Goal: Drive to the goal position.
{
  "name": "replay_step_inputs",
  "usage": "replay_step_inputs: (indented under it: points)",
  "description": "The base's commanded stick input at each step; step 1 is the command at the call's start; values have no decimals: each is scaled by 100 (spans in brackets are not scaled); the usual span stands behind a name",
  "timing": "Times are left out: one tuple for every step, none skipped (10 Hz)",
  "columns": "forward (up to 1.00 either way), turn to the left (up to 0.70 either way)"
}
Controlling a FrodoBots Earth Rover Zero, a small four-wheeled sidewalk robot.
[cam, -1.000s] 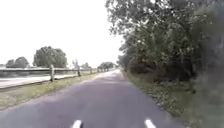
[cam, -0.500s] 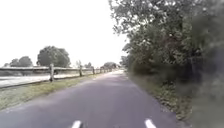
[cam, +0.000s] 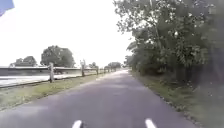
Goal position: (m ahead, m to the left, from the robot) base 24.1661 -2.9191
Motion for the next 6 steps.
replay_step_inputs:
  points:
    - [80,3]
    - [80,3]
    - [80,3]
    - [80,3]
    - [80,3]
    - [80,3]
